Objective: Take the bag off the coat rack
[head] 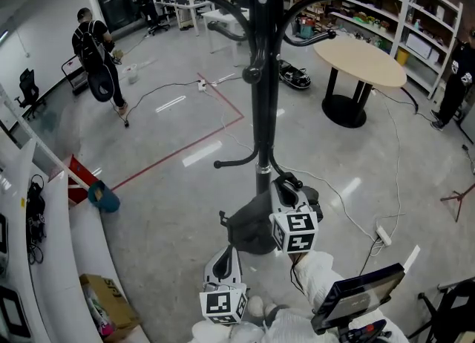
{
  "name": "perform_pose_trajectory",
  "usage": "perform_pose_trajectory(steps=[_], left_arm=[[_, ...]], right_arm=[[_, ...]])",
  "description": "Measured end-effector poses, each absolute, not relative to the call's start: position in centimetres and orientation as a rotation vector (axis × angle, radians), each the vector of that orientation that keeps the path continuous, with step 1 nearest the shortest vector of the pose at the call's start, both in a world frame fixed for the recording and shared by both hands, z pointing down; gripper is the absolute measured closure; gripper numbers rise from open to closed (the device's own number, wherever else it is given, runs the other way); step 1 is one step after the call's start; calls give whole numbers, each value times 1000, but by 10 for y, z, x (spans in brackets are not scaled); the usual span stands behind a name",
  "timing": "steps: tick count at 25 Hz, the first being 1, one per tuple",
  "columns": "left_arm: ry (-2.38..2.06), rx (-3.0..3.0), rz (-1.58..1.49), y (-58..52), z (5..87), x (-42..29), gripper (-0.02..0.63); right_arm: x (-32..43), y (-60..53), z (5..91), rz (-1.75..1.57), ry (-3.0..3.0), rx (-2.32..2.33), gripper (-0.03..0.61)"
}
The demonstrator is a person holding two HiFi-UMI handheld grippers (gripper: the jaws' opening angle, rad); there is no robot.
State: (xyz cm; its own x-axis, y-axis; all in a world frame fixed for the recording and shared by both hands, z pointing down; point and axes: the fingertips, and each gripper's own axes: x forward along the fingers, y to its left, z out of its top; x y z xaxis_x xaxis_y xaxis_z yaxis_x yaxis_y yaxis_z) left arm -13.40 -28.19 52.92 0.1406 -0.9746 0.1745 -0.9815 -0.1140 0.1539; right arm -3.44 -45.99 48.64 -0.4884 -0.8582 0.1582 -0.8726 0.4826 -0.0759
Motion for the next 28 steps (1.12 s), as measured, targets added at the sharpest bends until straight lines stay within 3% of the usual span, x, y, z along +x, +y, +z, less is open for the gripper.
perform_pose_trajectory(steps=[28], left_arm=[[-1884, 2238, 32, -270, 521, -101, 612]], right_arm=[[-2, -429, 476, 263, -2634, 1546, 554]])
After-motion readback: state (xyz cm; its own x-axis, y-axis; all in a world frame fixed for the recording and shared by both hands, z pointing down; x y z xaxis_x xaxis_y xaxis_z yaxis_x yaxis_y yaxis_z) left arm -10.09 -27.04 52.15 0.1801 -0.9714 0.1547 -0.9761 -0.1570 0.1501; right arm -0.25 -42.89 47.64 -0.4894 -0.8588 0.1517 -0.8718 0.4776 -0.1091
